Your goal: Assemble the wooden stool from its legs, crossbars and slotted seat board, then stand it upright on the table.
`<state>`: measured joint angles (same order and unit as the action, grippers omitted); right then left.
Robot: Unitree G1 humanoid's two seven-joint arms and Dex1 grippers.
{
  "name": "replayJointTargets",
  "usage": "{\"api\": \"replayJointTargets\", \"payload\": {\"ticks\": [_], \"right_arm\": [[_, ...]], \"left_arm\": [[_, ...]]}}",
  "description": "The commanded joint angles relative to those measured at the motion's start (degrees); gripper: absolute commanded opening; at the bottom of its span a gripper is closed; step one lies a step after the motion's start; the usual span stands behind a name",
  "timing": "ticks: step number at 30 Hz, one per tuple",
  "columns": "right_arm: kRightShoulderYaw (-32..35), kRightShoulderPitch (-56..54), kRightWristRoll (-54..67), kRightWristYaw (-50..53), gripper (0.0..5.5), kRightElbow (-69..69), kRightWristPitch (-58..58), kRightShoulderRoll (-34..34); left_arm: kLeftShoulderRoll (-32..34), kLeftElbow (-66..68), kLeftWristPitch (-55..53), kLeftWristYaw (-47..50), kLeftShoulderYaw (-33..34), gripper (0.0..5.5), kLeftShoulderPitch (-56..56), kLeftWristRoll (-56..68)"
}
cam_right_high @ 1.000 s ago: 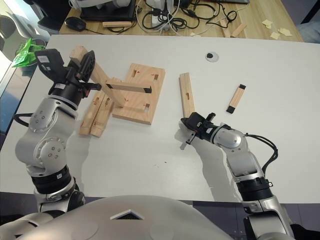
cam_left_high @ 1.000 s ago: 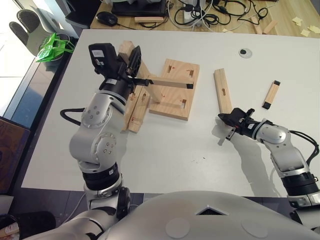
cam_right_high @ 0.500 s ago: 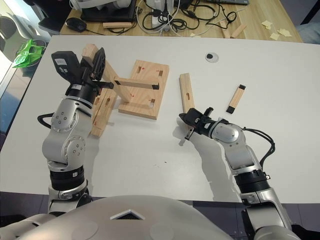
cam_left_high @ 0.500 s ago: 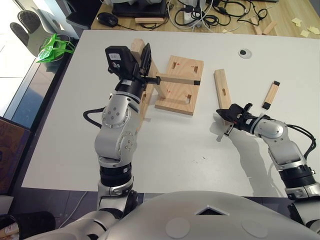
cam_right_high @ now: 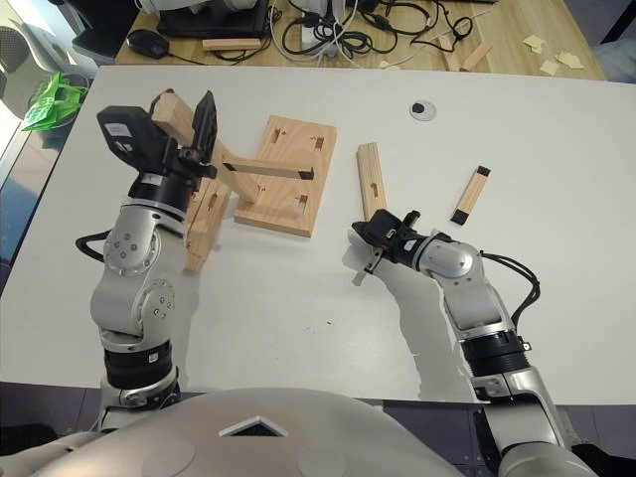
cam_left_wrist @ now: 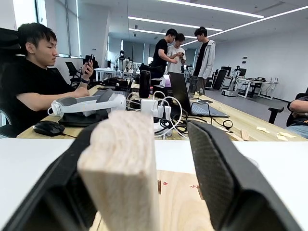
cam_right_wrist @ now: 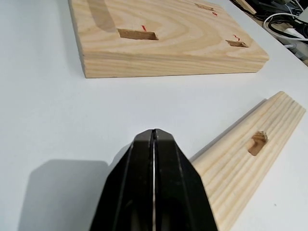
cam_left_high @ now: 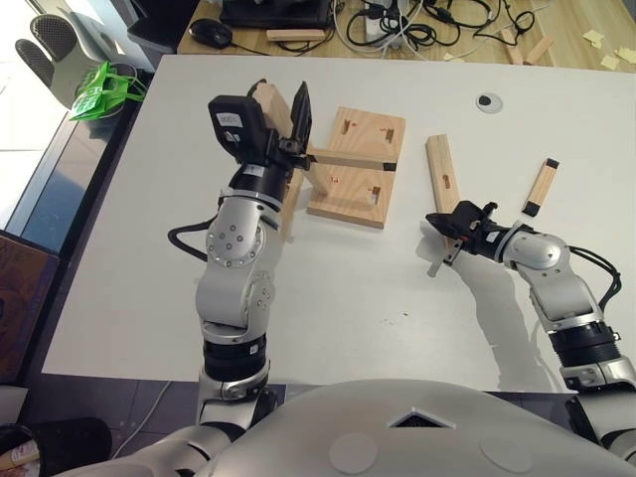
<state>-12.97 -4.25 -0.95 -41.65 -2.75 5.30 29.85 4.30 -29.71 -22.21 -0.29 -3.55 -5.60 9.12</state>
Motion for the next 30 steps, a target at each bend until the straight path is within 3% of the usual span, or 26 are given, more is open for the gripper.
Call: {"api": "replayJointTargets", "payload": {"ticks": [1,5,7,12,14,21,30], "right_arm": [[0.8,-0.3,0.7,-0.3,0.0,-0.3,0.6,0.0],[1.3,0.6,0.8,0.0,0.0,0.4,0.7,-0.2],[1.5,1.3,0.7,0.3,0.0,1.0,0.9,-0.3],[1.7,2.7,0.6,1.0,0.0,2.6,1.7,-0.6],[1.7,3.4,0.6,1.3,0.0,3.7,2.3,-0.7],[1.3,7.1,2.0,1.6,0.0,10.0,5.9,-1.4],[0.5,12.3,4.3,2.0,0.0,19.9,14.3,-2.2]], "left_arm": [[4.0,-3.2,4.9,-1.5,-1.0,3.31,-2.6,-6.2],[13.4,-7.6,6.5,-1.9,4.3,3.83,-4.7,-17.8],[15.9,-5.6,-0.2,-3.5,9.8,4.14,-3.9,-16.9],[22.1,5.8,-15.4,-10.9,19.5,4.14,-1.7,-11.9],[24.8,10.8,-22.3,-14.9,20.4,4.14,-2.5,-9.3],[35.2,7.0,-33.9,-31.0,12.2,4.14,3.7,-1.9],[42.1,1.5,-35.9,-36.4,8.9,4.14,10.9,0.3]]}}
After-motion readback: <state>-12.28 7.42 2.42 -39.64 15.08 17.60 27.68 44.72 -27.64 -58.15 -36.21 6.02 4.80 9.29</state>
